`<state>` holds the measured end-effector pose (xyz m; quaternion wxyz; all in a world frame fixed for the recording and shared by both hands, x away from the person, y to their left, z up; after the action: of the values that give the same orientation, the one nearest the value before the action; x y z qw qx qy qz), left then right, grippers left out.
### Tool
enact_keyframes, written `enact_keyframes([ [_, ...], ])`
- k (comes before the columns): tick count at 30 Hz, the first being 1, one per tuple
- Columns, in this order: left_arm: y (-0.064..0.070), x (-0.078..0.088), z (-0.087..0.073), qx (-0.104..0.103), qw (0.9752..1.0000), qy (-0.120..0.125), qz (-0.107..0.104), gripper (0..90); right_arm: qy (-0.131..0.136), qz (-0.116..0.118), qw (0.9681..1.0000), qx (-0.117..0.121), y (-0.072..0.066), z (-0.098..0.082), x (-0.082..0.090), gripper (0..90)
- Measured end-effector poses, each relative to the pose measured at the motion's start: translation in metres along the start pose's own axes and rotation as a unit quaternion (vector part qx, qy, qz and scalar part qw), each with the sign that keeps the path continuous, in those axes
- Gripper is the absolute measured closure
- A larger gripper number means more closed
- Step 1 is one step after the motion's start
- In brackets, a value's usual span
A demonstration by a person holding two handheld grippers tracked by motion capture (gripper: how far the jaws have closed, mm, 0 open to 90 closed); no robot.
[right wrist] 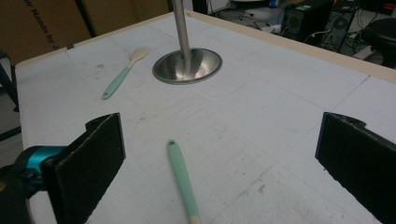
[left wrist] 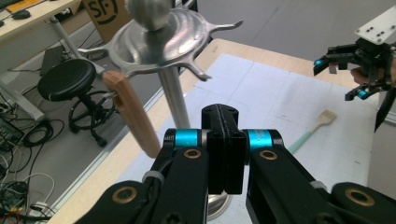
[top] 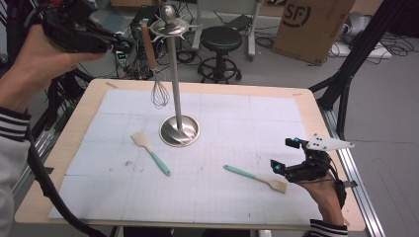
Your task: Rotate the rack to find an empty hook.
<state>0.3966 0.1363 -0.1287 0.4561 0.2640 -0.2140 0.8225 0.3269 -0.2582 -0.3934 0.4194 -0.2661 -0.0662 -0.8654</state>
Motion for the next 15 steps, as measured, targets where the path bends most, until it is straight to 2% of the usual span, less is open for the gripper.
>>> enact_keyframes([
  [8, 0.015, -0.015, 0.002, -0.007, 0.9999, 0.003, -0.014, 89.9, -0.005, 0.001, 1.0000, 0.000, 0.000, -0.002, -0.002, 0.3],
  [15, 0.020, -0.020, 0.019, -0.011, 0.9997, 0.010, -0.019, 89.9, -0.007, 0.000, 1.0000, 0.000, 0.001, -0.003, -0.003, 0.3],
])
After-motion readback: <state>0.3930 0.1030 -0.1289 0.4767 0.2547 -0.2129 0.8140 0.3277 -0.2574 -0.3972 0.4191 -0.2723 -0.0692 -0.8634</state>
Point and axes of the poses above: each handheld gripper's, and its own axes: x roughly backward along the jaws, z roughly out of its top, y roughly to its right, the point moved 9 cm from there along -x, roughly forward along the jaws, and after that the axes turned 8 degrees about -y, right-handed, at the moved point
